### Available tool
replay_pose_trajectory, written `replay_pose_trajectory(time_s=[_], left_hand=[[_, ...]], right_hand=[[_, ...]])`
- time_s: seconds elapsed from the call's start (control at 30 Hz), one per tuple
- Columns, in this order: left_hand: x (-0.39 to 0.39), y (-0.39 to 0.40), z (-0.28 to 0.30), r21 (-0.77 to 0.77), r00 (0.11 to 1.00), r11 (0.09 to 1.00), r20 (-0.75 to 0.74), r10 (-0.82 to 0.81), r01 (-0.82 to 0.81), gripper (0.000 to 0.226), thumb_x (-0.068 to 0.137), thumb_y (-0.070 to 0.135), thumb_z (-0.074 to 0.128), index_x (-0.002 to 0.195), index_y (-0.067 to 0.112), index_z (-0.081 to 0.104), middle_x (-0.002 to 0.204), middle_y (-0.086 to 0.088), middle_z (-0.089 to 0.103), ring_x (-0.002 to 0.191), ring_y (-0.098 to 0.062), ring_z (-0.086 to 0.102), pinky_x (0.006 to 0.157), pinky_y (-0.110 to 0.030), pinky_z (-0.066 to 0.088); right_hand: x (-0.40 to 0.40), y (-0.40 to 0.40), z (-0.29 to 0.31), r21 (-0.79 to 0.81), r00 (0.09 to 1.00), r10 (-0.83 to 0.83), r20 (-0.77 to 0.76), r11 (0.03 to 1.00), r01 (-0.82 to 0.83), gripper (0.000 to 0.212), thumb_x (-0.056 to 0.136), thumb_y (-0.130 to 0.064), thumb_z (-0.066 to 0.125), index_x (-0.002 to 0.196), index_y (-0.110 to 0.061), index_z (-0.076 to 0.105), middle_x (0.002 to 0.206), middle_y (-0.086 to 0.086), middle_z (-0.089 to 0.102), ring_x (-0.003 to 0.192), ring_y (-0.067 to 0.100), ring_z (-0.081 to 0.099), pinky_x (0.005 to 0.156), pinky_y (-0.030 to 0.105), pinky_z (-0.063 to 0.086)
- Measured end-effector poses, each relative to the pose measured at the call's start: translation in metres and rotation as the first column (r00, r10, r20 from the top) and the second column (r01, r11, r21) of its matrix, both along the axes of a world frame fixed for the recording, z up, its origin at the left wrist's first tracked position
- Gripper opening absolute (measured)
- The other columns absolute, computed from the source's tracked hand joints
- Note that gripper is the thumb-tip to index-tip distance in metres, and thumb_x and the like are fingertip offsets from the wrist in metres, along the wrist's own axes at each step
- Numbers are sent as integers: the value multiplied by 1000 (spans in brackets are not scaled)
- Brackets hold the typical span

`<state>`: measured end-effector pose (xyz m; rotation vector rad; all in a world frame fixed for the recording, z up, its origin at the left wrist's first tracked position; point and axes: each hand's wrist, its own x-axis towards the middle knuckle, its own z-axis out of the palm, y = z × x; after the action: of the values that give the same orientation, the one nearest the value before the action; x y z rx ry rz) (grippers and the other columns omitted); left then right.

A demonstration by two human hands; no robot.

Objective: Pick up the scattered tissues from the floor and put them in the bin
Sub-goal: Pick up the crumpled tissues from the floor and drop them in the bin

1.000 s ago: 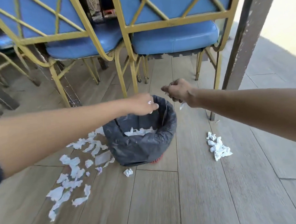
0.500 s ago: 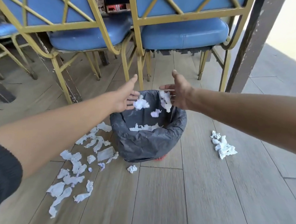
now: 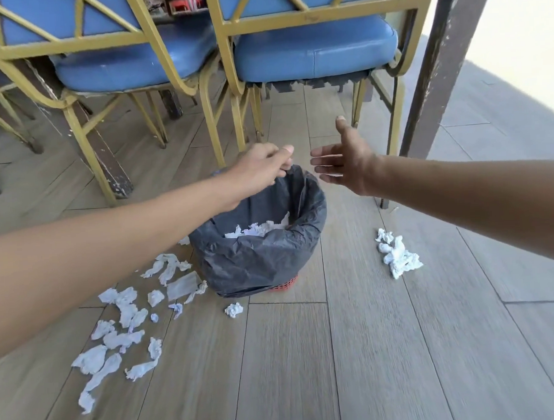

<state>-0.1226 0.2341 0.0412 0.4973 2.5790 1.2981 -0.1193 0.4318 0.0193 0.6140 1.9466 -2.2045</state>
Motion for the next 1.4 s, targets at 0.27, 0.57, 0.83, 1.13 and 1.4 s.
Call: replay_pose_trajectory(time_s=[0.27,0.57,0.83,1.13,1.4], left_hand=[[37,108,-33,-267,888,911,-259,-381,313,10,93,31,62,91,21,64,83,14,65,78,-1,63,72,-19,51],[28,187,-140,-560,846,721,-64,-530,409,15,90,19,56,103,20,64,107,1,65,96,-20,63,83,-37,55],[24,233,-224,-641,783,578,60,-619,506,38,92,12,51,129,19,56,119,-8,60,100,-28,61,79,-34,53],[24,240,-273,-654,812,586,75,-578,478,18,91,26,58,100,11,61,101,-4,60,93,-25,61,79,-41,54],[17,229,-269,-529,840,696,62,-539,486,43,90,30,64,64,20,31,77,4,37,66,-14,36,56,-31,25]], right_hand=[[46,101,-43,217,990,-87,115,974,60,74,96,-68,28,93,-8,70,101,12,73,90,23,66,82,34,54],[92,191,-126,600,930,23,366,758,-255,27,99,-21,56,109,2,69,103,16,72,83,22,67,64,26,54],[97,229,-158,699,853,112,510,523,-487,25,93,-5,49,105,1,71,95,17,73,74,23,65,55,23,53],[95,246,-189,717,832,152,534,440,-541,27,90,-10,51,104,1,72,98,20,74,87,28,72,79,37,61],[94,243,-208,749,797,232,558,274,-604,18,89,-15,60,103,-13,72,108,4,69,103,23,64,87,34,53]])
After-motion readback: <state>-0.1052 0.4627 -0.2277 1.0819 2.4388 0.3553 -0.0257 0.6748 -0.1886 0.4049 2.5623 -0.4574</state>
